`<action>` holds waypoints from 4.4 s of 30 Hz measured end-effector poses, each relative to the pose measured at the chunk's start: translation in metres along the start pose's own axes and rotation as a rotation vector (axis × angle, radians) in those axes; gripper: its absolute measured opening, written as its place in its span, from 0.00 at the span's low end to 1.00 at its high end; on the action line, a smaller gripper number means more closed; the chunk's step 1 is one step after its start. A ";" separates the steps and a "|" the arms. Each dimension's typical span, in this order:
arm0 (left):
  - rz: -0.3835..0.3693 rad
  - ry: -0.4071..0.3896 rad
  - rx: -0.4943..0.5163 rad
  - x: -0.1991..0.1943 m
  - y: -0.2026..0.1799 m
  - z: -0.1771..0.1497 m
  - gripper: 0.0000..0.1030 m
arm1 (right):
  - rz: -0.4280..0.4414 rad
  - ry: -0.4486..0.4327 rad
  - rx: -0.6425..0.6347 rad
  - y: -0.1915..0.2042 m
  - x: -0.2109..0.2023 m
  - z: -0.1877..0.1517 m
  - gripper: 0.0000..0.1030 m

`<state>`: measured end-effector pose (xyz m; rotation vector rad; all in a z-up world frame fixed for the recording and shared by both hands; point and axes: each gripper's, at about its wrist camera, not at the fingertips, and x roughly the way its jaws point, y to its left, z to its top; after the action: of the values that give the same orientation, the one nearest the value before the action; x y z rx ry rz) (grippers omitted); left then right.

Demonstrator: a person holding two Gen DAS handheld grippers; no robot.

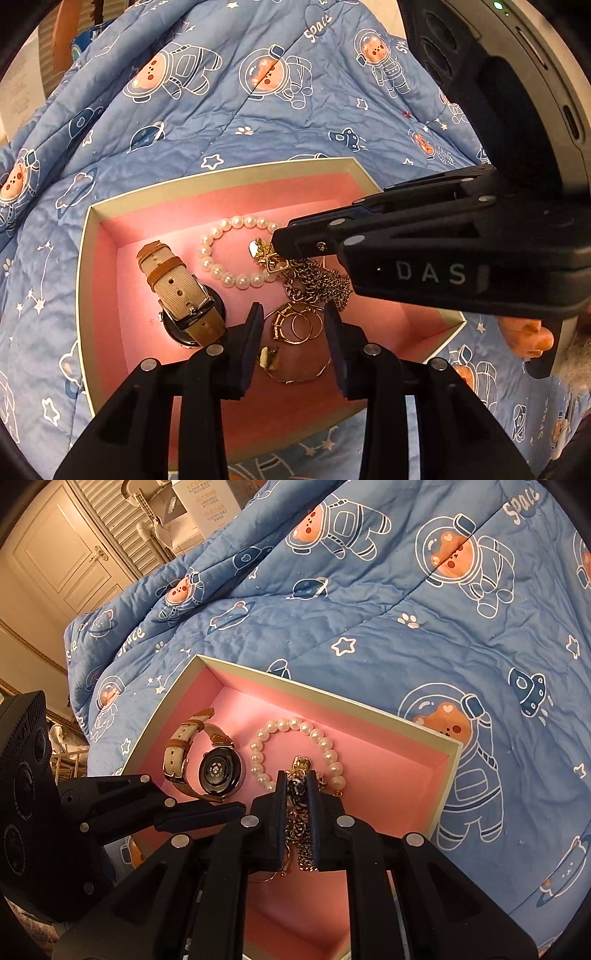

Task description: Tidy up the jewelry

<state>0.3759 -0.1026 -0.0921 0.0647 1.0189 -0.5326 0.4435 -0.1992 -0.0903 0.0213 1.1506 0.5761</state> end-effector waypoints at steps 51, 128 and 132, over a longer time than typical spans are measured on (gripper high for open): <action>0.405 -0.552 -0.169 -0.262 -0.118 -0.253 0.93 | -0.478 -0.606 0.115 0.178 -0.205 -0.328 0.94; 0.450 -0.546 -0.202 -0.273 -0.113 -0.267 0.93 | -0.507 -0.640 0.113 0.182 -0.217 -0.352 0.94; 0.444 -0.549 -0.202 -0.273 -0.112 -0.267 0.93 | -0.508 -0.644 0.111 0.183 -0.217 -0.353 0.94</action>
<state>0.0017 -0.0140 0.0114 -0.0353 0.4909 -0.0273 0.0013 -0.2346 0.0007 0.0079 0.5217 0.0334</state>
